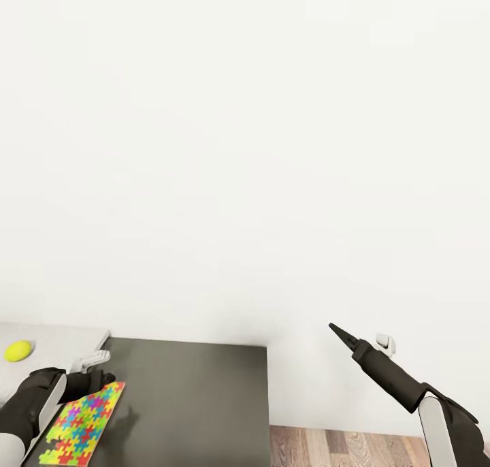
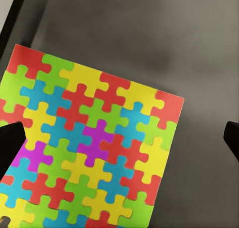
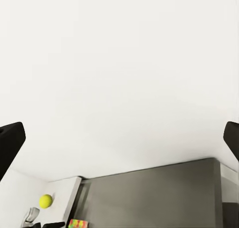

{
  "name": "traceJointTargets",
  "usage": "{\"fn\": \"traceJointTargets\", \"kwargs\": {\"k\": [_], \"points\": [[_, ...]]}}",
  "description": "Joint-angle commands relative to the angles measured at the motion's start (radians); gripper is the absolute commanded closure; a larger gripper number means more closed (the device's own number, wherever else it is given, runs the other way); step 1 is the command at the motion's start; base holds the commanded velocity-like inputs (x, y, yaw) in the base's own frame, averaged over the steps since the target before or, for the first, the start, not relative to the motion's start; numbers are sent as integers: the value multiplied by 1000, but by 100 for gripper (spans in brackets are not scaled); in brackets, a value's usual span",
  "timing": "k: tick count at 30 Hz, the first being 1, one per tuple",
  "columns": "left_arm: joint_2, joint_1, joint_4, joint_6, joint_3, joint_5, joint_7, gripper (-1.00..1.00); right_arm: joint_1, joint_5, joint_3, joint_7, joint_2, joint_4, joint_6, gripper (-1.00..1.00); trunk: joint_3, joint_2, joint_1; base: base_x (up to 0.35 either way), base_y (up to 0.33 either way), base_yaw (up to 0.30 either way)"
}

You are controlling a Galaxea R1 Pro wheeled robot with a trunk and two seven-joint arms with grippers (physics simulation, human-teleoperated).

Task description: Put all the toys in the child's room - the three board games (two on the bed and one on the table), the two jigsaw puzzles on the table, and the tennis ball on the table - inside the toy box on the table in the child's room.

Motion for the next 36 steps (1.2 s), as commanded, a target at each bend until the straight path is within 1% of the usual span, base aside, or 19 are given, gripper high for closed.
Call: {"fn": "traceJointTargets", "kwargs": {"k": [1, 21, 27, 30, 32, 33, 36], "points": [[0, -1, -1, 7, 3, 7, -1, -100, -1, -2, -2, 2, 1, 0, 6, -100, -4, -2, 1, 0, 0, 0], [0, -1, -1, 7, 3, 6, -1, -100, -1, -1, -2, 2, 1, 0, 6, -100, -35, -2, 1, 0, 0, 0], [5, -1, -1, 8, 2, 10, -12, -100, -1, -1, -2, 2, 1, 1, 6, -100, -44, -2, 1, 0, 0, 0], [14, -2, -1, 8, 1, 12, -42, -100, -1, -1, -2, 3, 1, 1, 6, -100, -49, -2, 1, 0, 0, 0], [26, -1, -1, 8, 1, 11, -100, -100, -1, 0, -2, 3, 1, 1, 6, -100, -52, -2, 1, 0, 0, 0], [35, -2, -1, 8, 1, 9, -148, -100, -1, 0, -2, 2, 1, 1, 5, -100, -53, -2, 1, 0, 0, 0], [48, -1, -1, 8, 0, 8, -217, -100, -1, 0, -2, 2, 1, 1, 5, -100, -58, -2, 1, 0, 0, 0]]}}
